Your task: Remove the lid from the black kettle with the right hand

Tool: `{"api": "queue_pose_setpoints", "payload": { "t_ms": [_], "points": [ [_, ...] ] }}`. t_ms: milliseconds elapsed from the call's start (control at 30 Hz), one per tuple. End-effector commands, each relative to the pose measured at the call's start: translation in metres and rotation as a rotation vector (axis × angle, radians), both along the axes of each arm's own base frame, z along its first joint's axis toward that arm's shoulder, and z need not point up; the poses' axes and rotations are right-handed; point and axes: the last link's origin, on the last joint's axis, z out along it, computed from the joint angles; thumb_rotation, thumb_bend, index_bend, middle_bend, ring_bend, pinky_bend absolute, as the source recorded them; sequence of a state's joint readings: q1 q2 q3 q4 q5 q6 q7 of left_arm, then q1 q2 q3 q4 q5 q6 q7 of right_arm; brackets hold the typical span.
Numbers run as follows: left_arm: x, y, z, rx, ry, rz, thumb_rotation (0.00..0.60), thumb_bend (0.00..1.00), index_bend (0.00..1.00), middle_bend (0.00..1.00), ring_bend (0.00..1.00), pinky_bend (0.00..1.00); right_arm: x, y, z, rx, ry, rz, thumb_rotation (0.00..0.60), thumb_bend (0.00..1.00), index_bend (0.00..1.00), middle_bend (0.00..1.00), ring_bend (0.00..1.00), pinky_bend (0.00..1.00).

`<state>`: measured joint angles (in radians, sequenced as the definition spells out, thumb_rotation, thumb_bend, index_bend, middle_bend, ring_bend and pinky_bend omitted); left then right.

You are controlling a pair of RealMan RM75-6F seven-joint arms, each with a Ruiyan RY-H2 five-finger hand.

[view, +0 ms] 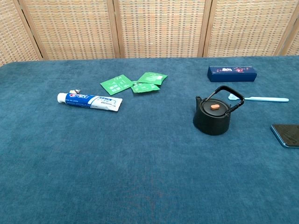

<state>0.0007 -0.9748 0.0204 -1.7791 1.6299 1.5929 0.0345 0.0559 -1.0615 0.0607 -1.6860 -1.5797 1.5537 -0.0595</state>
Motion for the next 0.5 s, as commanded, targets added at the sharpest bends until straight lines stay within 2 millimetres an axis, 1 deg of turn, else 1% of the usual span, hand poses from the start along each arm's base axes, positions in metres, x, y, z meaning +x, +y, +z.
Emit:
{"api": "queue_pose_setpoints", "payload": {
  "t_ms": [33, 267, 333, 433, 467, 500],
  "points": [
    [0.000, 0.000, 0.000, 0.001, 0.001, -0.001, 0.600, 0.00, 0.00, 0.00, 0.00, 0.00, 0.000, 0.000, 0.000, 0.002, -0.002, 0.001, 0.600, 0.00, 0.02, 0.00, 0.00, 0.00],
    [0.000, 0.000, 0.000, 0.002, 0.002, -0.002, 0.600, 0.00, 0.00, 0.00, 0.00, 0.00, -0.001, -0.003, -0.005, 0.025, -0.004, -0.002, 0.600, 0.00, 0.02, 0.00, 0.00, 0.00],
    [0.000, 0.001, -0.001, 0.003, 0.004, -0.002, 0.600, 0.00, 0.00, 0.00, 0.00, 0.00, 0.001, -0.007, -0.007, 0.040, -0.001, 0.003, 0.600, 0.00, 0.02, 0.00, 0.00, 0.00],
    [-0.001, 0.004, -0.003, -0.002, 0.010, 0.000, 0.600, 0.00, 0.00, 0.00, 0.00, 0.00, 0.007, -0.020, -0.010, 0.061, 0.018, 0.029, 0.600, 0.00, 0.04, 0.00, 0.00, 0.00],
    [-0.001, 0.006, -0.004, -0.003, 0.013, 0.003, 0.600, 0.00, 0.00, 0.00, 0.00, 0.00, 0.011, -0.027, -0.012, 0.071, 0.025, 0.044, 0.600, 0.00, 0.05, 0.00, 0.00, 0.00],
    [-0.001, 0.007, -0.006, -0.006, 0.016, 0.006, 0.600, 0.00, 0.00, 0.00, 0.00, 0.00, 0.018, -0.038, -0.014, 0.094, 0.030, 0.066, 0.600, 0.00, 0.07, 0.00, 0.00, 0.00]
  ]
}}
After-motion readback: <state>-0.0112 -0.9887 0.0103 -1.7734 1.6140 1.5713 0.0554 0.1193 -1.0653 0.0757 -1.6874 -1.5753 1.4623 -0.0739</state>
